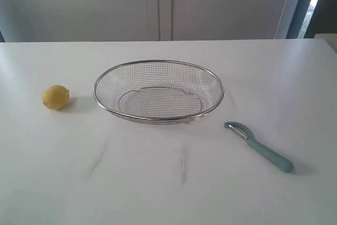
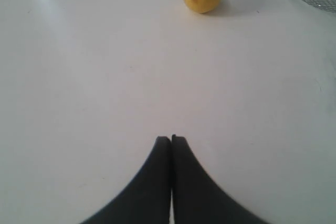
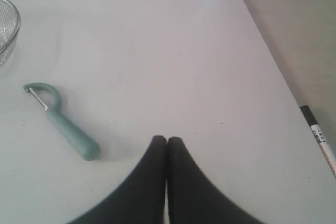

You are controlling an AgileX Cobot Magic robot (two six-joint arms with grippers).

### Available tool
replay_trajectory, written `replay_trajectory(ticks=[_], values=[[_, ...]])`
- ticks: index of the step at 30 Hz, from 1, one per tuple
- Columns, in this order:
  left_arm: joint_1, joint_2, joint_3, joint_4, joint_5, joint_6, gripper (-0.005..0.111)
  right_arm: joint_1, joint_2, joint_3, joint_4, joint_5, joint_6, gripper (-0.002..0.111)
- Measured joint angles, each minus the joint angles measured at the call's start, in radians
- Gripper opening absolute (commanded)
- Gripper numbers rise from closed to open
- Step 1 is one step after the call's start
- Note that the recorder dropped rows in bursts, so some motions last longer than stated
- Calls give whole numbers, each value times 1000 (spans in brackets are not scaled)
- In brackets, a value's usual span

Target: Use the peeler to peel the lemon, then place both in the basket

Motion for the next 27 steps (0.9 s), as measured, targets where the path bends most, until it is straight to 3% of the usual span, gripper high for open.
replay_trajectory(ticks=[27], values=[[0,0,0,0,0,0,0,5,882,-435,102,203,-105,0]])
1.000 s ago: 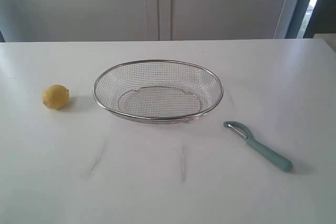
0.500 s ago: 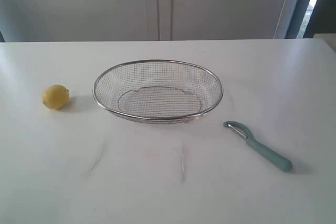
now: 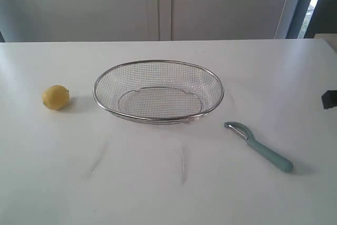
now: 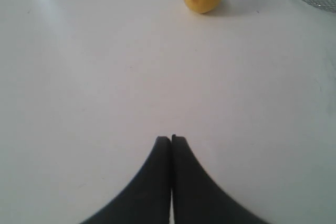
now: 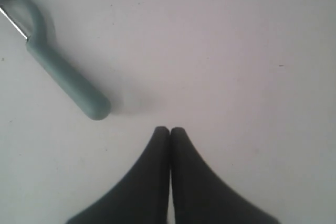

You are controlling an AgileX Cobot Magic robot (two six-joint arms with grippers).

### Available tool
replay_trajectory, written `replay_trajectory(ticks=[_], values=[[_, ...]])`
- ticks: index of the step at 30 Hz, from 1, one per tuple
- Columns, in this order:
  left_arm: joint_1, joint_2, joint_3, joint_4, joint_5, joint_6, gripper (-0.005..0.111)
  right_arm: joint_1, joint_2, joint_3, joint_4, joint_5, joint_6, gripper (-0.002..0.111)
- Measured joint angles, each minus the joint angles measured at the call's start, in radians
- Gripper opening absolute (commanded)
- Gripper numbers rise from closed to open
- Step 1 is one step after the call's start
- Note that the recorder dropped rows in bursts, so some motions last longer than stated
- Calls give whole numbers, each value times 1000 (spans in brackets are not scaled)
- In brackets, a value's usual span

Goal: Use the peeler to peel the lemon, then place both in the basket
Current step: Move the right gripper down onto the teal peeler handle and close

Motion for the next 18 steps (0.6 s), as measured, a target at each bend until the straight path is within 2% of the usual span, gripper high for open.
replay_trajectory(ticks=[18], values=[[0,0,0,0,0,0,0,210,310,-130,30,-48,-193,0]])
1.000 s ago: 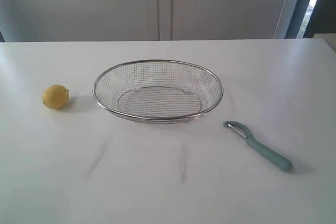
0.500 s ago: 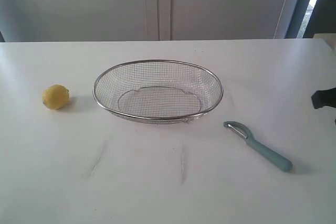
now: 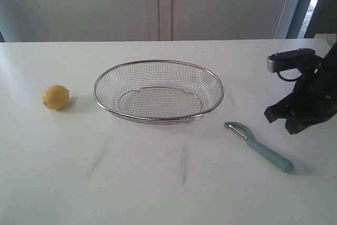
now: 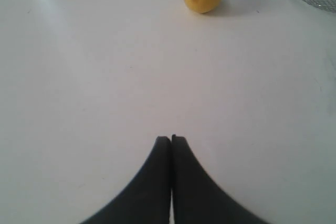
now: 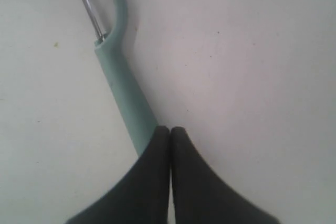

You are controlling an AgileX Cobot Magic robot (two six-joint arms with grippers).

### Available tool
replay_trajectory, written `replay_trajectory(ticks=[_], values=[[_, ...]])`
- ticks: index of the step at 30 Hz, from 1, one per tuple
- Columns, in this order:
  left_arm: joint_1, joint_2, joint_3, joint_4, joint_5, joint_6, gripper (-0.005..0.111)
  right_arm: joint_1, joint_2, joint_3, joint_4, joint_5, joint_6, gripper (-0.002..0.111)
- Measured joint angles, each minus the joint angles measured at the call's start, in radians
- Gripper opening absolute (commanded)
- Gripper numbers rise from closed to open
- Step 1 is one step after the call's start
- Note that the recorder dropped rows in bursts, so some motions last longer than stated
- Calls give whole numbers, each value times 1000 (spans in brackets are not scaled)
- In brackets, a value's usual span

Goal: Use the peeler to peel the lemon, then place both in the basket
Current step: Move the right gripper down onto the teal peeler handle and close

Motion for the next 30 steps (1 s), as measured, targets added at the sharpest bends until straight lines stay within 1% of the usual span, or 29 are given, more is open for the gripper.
replay_trajectory(ticks=[3,8,14,16,21,24,30], values=[[0,0,0,0,0,0,0,27,28,-16,0,-11,-21,0],[0,0,0,0,0,0,0,73,56,-19,0,-30,-111,0],[0,0,0,0,0,0,0,112,86,-20,0,-49,-150,1],[0,0,0,0,0,0,0,121,93,-20,0,-49,-164,4],[0,0,0,0,0,0,0,128,98,-20,0,-58,-174,18],[0,0,0,0,0,0,0,128,98,-20,0,-59,-186,25],[0,0,0,0,0,0,0,128,107,-20,0,-57,-191,31]])
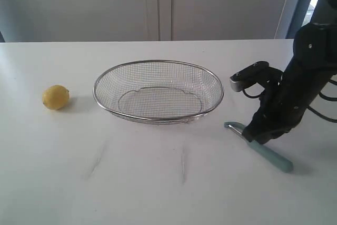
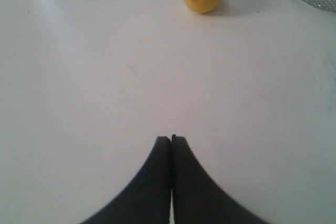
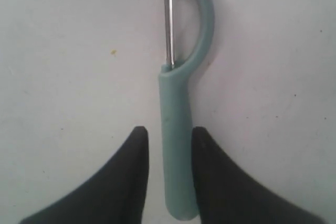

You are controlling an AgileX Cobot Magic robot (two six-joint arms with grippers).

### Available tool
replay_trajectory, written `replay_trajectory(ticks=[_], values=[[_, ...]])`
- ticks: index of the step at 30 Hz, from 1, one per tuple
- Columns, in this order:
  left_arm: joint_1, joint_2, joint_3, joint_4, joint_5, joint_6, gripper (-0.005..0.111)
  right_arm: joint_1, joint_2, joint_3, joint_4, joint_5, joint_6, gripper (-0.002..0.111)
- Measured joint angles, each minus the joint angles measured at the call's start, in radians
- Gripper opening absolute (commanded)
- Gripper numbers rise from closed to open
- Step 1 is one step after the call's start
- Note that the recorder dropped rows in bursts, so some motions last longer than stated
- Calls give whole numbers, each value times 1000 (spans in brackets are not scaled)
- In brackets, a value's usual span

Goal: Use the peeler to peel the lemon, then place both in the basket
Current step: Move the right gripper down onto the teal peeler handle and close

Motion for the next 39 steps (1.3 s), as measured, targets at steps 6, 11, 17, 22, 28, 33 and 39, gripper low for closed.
replay_trajectory(ticks=[6,11,17,22,28,33,39], values=[[0,0,0,0,0,0,0,0,23,0,-16,0,0,43],[0,0,0,0,0,0,0,0,42,0,-21,-2,0,47],[0,0,0,0,0,0,0,0,78,0,-38,-4,-2,47],[0,0,0,0,0,0,0,0,109,0,-59,-4,-2,47],[0,0,0,0,0,0,0,0,129,0,-68,-6,-2,47],[0,0,0,0,0,0,0,0,135,-2,-72,-4,-2,41],[0,0,0,0,0,0,0,0,139,-2,-73,8,-2,12]])
